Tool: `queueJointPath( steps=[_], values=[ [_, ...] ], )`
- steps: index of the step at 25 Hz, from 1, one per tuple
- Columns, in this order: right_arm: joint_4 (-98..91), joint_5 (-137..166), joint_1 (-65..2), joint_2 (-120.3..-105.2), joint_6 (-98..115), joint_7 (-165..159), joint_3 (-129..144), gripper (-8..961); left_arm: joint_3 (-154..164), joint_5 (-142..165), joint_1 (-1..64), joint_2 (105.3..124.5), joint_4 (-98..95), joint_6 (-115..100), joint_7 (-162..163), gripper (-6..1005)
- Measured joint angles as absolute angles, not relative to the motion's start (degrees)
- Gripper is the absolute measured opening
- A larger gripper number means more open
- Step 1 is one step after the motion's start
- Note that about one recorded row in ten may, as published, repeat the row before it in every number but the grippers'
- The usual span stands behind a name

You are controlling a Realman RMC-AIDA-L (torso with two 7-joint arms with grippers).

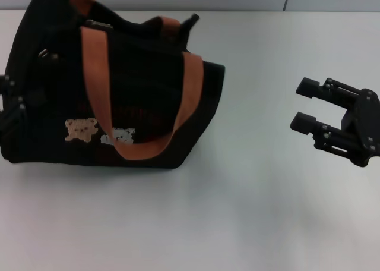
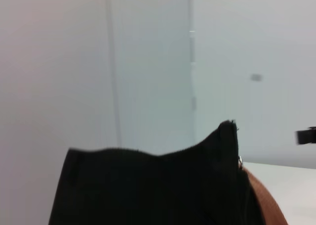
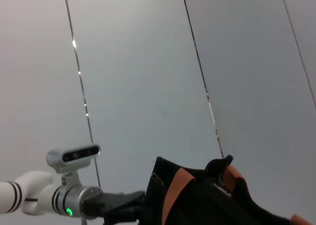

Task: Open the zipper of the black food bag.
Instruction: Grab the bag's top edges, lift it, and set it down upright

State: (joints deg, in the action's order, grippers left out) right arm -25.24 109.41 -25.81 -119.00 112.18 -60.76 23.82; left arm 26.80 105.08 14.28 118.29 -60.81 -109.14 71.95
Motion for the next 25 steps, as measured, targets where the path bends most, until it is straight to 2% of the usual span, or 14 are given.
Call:
queueJointPath(
  steps=[7, 12, 25],
  values=[
    [-23.7, 107.8, -25.1, -119.09, 111.2, -60.7, 23.8, 671, 30.7, 105.0, 19.6, 118.51, -71.6, -113.4, 76.8, 107],
    [-19.5, 107.7, -25.6, -119.14, 106.2, -57.5, 23.7, 671, 37.7, 104.9, 19.8, 118.61, -80.3, -113.1, 80.7, 107],
    [-4.8, 105.9, -27.0, -119.60, 91.0, -34.4, 23.5, 670, 44.9, 101.4, 20.3, 118.80, -85.2, -112.7, 83.5, 107]
  ],
)
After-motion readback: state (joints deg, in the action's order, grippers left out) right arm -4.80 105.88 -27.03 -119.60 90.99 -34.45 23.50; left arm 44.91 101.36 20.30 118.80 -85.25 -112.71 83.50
